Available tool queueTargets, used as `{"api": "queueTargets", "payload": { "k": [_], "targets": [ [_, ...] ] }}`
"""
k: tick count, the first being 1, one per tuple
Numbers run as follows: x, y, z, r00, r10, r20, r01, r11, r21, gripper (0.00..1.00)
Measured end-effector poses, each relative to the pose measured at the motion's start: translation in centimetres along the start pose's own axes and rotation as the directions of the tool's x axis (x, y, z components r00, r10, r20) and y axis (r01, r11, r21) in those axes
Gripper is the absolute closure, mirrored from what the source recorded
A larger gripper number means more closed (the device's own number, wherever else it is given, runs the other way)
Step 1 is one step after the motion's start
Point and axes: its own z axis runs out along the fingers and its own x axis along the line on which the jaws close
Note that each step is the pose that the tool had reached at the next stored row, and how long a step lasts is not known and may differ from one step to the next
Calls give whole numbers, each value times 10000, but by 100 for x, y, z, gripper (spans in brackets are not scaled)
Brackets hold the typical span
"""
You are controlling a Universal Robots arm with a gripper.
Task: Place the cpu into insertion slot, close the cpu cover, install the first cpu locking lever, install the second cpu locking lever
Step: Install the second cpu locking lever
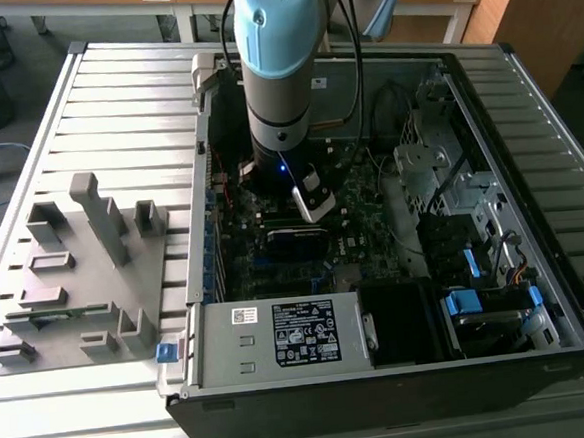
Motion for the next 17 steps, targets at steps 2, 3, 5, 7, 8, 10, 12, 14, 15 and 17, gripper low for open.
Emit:
{"api": "queueTargets", "payload": {
  "k": [2, 3, 5, 7, 8, 10, 12, 14, 15, 17],
  "targets": [
    [12, -5, 6, 10000, -1, -1, 1, 10000, -2, 89],
    [17, -7, 9, 10000, 0, -2, 0, 10000, -3, 89],
    [24, -9, 12, 10000, -1, -2, 1, 10000, -4, 89],
    [30, -9, 12, 10000, 0, -2, 0, 10000, -3, 89],
    [30, -9, 12, 10000, -1, -1, 1, 10000, -4, 89],
    [30, -10, 12, 10000, -2, 0, 2, 10000, -3, 89],
    [31, -9, 12, 10000, -3, 0, 3, 10000, 56, 89],
    [30, -9, 10, 10000, -7, 0, 7, 9999, 116, 89],
    [30, -8, 4, 10000, -7, -1, 7, 9999, 126, 89],
    [29, 0, -26, 10000, -7, 2, 7, 9999, 124, 89]
  ]
}}
